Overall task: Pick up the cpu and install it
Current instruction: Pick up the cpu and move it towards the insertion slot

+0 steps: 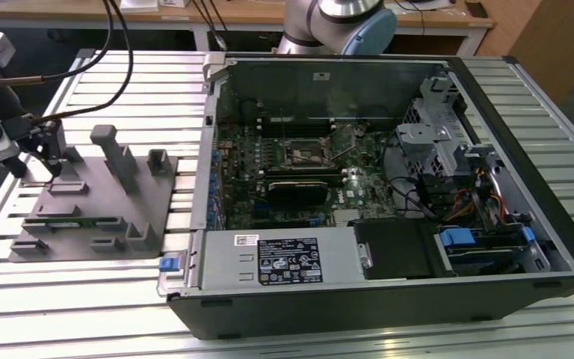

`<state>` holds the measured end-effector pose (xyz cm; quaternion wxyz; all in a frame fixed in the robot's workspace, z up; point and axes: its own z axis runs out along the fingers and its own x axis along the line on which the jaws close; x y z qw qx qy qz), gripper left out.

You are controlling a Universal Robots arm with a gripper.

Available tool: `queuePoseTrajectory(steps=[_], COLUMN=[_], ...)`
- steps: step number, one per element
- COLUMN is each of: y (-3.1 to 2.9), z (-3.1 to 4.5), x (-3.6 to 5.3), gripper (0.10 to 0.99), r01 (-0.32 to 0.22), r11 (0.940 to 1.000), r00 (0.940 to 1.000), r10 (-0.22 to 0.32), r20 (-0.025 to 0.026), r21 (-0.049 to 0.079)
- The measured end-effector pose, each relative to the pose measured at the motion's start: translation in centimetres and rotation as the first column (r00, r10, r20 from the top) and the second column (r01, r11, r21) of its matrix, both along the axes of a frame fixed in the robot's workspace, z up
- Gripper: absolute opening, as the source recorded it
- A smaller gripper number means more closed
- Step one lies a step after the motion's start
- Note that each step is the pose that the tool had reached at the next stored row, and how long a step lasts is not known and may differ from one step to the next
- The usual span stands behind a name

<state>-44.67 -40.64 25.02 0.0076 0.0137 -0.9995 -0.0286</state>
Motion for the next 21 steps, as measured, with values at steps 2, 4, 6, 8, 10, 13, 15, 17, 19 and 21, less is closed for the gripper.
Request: queuePoseTrajectory(steps=[2, 4, 6, 8, 10, 13, 15, 17, 19, 21], y=[0.00, 0.05, 0.05, 0.05, 0.05, 0.05, 0.05, 0.05, 0.07, 0.07], z=[0.01, 0.50, 0.51, 0.55, 0.59, 0.65, 0.70, 0.74, 0.88, 0.89], x=[0.00, 0.00, 0.00, 0.00, 0.00, 0.00, 0.00, 0.00, 0.00, 0.00], gripper=[0.529, 0.529, 0.529, 0.529, 0.529, 0.529, 0.529, 0.529, 0.529, 0.529], r01=[0.000, 0.000, 0.000, 0.000, 0.000, 0.000, 0.000, 0.000, 0.000, 0.000], r11=[1.0000, 1.0000, 1.0000, 1.0000, 1.0000, 1.0000, 1.0000, 1.0000, 1.0000, 1.0000], r00=[1.0000, 1.0000, 1.0000, 1.0000, 1.0000, 1.0000, 1.0000, 1.0000, 1.0000, 1.0000], r10=[0.000, 0.000, 0.000, 0.000, 0.000, 0.000, 0.000, 0.000, 0.000, 0.000], r20=[0.0001, 0.0000, 0.0001, 0.0000, 0.0000, 0.0000, 0.0000, 0.0001, 0.0000, 0.0001], r21=[0.000, 0.000, 0.000, 0.000, 0.000, 0.000, 0.000, 0.000, 0.000, 0.000])
